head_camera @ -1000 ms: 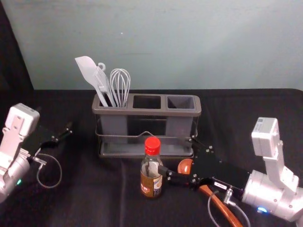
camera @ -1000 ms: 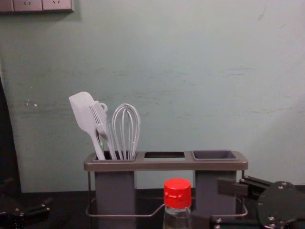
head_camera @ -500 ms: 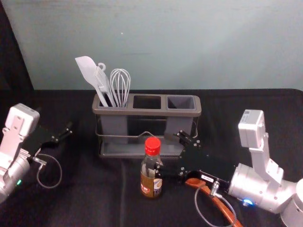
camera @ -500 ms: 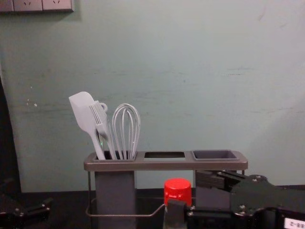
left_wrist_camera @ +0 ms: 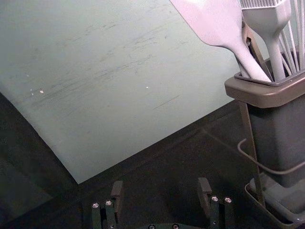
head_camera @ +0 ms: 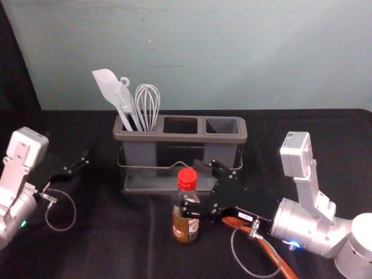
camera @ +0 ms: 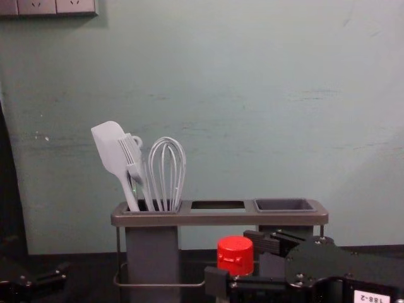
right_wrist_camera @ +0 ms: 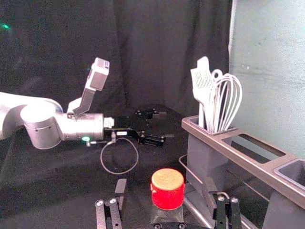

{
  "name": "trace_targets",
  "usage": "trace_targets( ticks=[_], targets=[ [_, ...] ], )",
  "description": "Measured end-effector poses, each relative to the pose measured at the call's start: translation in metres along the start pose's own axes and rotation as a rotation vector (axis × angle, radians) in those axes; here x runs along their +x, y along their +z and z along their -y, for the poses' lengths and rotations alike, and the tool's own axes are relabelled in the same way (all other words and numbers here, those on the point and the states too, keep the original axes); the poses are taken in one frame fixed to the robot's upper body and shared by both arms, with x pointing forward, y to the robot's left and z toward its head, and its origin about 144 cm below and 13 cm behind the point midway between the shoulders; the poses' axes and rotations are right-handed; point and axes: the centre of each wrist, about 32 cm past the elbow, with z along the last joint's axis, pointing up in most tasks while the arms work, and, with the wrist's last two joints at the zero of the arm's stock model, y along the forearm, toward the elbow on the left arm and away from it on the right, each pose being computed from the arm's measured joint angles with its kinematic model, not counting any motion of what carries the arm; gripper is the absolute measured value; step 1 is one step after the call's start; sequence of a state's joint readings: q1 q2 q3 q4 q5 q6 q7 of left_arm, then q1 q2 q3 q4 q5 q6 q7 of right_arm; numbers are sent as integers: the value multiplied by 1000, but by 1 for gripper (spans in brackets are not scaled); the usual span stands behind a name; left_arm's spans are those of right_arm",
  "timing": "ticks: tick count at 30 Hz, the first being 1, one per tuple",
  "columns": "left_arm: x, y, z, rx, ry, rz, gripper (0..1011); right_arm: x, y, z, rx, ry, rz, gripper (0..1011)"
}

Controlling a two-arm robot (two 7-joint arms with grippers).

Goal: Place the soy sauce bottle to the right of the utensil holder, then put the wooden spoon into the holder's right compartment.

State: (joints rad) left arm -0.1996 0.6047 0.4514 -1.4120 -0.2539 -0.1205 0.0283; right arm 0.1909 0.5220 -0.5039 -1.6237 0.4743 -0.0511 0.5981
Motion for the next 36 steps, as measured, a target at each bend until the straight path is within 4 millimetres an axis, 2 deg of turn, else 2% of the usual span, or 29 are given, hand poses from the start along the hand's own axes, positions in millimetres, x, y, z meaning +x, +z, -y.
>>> trace_targets(
  ticks=[26, 29, 36],
  targets=[
    [0, 0, 0, 0, 0, 0, 1011, -1, 1, 2, 2, -3, 2, 995],
    [0, 0, 0, 0, 0, 0, 1011, -1, 1, 2, 2, -3, 2, 947],
    [0, 0, 0, 0, 0, 0, 1011, -1, 1, 2, 2, -3, 3, 748]
  ],
)
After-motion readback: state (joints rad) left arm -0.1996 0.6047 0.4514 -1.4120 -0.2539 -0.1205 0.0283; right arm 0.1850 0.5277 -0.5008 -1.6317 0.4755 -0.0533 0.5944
